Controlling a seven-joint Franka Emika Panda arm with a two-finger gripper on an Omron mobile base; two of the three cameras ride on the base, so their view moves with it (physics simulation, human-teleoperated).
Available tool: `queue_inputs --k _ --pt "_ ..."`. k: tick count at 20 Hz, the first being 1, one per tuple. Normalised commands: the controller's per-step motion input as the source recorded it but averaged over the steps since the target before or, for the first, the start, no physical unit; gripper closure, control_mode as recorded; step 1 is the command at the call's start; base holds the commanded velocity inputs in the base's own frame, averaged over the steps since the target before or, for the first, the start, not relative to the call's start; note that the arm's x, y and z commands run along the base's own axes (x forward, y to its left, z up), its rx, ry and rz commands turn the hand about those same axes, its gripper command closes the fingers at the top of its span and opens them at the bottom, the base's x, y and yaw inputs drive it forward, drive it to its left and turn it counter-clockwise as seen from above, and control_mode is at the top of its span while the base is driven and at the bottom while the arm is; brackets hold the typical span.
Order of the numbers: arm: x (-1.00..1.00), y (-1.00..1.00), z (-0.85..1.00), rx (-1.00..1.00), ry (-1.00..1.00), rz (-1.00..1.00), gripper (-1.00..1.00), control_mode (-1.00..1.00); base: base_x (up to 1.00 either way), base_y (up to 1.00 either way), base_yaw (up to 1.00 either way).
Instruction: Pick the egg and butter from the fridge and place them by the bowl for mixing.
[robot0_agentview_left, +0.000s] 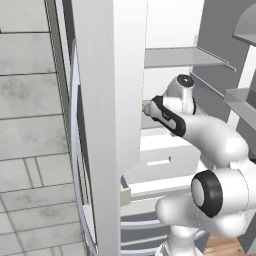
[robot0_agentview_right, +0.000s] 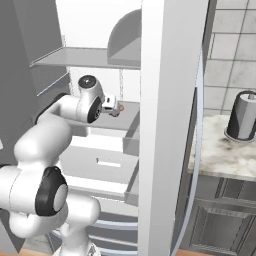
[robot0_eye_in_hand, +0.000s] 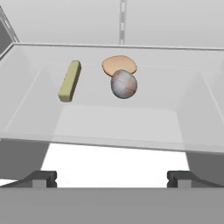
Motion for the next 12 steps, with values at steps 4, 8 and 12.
queue_inputs --k 4,8,12 --pt "0.33 0.00 -0.01 0.00 0.00 0.00 -1.00 -1.00 0.00 0.00 0.00" --pt "0.44 0.00 -0.05 0.00 0.00 0.00 -1.00 -1.00 0.00 0.00 0.00" --pt "0.48 0.00 -0.12 0.00 0.00 0.00 -1.00 -1.00 0.00 0.00 0.00"
